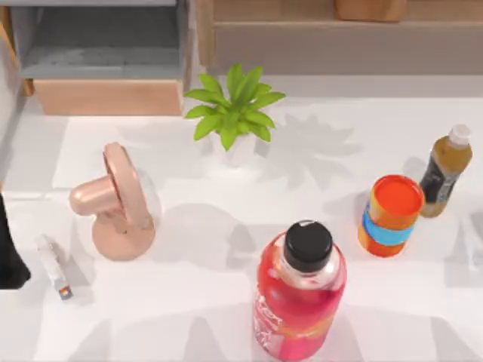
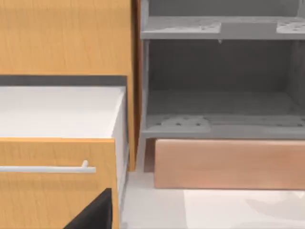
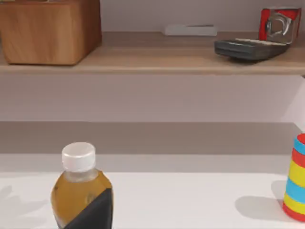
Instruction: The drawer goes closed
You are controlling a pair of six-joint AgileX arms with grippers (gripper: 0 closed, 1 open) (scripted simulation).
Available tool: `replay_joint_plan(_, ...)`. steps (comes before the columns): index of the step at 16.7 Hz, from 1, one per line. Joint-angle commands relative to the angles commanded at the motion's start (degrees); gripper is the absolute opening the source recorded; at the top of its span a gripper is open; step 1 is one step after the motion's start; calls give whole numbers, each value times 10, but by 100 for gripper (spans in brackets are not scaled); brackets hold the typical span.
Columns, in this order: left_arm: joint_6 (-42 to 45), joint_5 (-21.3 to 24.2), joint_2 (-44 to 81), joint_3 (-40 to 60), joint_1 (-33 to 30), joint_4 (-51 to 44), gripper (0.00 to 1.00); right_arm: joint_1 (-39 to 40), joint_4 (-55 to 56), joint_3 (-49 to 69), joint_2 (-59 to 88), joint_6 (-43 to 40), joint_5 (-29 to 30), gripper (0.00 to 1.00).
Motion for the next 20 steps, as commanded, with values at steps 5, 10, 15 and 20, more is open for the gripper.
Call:
replay_joint_plan(5, 1, -24, 38, 20, -24, 29, 100, 0, 0, 0, 0, 0, 0, 100)
replay_joint_plan(10, 4, -116, 213, 97, -119, 141, 100, 0, 0, 0, 0, 0, 0, 100)
replay_joint_plan(15, 7, -234, 462, 195, -238, 284, 100, 0, 0, 0, 0, 0, 0, 100)
replay_joint_plan(20, 10, -331, 674, 277, -337, 402, 100, 0, 0, 0, 0, 0, 0, 100)
